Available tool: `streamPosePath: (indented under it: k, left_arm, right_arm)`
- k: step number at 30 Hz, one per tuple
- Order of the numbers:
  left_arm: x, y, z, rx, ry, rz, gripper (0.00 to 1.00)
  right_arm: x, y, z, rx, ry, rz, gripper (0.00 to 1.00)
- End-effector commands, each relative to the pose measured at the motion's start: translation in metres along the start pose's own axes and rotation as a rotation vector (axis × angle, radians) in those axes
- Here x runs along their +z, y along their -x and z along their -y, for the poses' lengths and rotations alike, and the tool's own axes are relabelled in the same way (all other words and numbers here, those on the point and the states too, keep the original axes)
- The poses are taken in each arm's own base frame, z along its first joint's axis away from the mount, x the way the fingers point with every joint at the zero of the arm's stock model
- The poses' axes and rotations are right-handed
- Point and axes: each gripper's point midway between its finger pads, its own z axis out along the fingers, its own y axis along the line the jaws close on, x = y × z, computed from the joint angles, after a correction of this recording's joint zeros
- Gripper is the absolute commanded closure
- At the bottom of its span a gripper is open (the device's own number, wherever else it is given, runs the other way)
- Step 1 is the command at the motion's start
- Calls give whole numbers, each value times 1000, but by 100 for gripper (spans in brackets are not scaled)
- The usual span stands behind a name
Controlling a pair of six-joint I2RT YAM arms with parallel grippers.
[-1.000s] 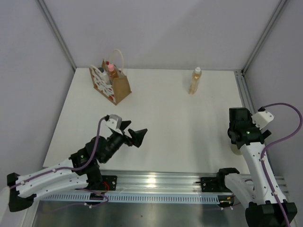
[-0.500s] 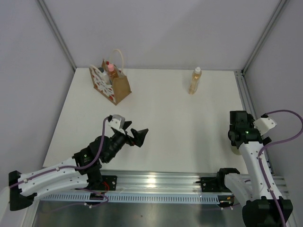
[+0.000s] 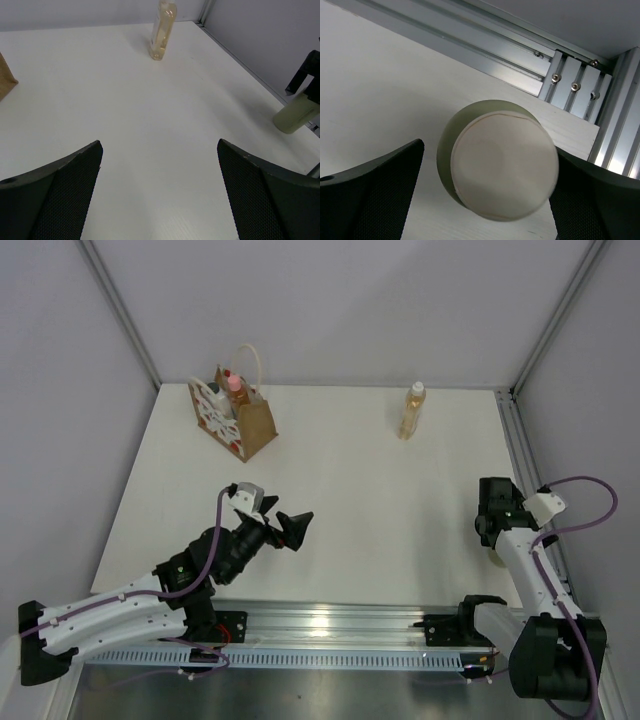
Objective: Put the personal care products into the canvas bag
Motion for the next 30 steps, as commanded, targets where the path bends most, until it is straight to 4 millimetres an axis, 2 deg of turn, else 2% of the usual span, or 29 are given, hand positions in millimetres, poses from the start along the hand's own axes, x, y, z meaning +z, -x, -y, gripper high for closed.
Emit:
streamPosePath:
  k: [1, 5, 9, 15, 16, 18, 20, 23, 30]
  left_arm:
    - [1, 12, -3, 2, 19, 43, 1]
    - [1, 13, -4, 2, 24, 50, 1]
    - [0, 12, -6, 4, 35, 55, 1]
    - [0, 13, -11, 11, 56, 64, 1]
    - [0, 14, -11, 14, 59, 65, 1]
    - [0, 13, -12, 14, 62, 67, 1]
    - [0, 13, -13, 16, 63, 70, 1]
    - [0, 13, -13, 19, 68, 71, 1]
    - [0, 14, -14, 18, 69, 73, 1]
  right_arm:
    - [9, 6, -15, 24, 37, 43, 1]
    - [15, -4, -36, -26, 138, 29, 5]
    - [13, -14, -58, -102, 276, 12, 16]
    - [13, -21, -80, -176, 384, 10, 28]
    - [8, -20, -92, -177, 436, 23, 28]
    - [3, -25, -103, -223, 487, 28, 29]
    - [-19, -29, -125, -286, 561, 77, 29]
    - [-39, -34, -145, -399, 610, 119, 27]
    - [-51, -42, -172, -478, 685, 112, 22]
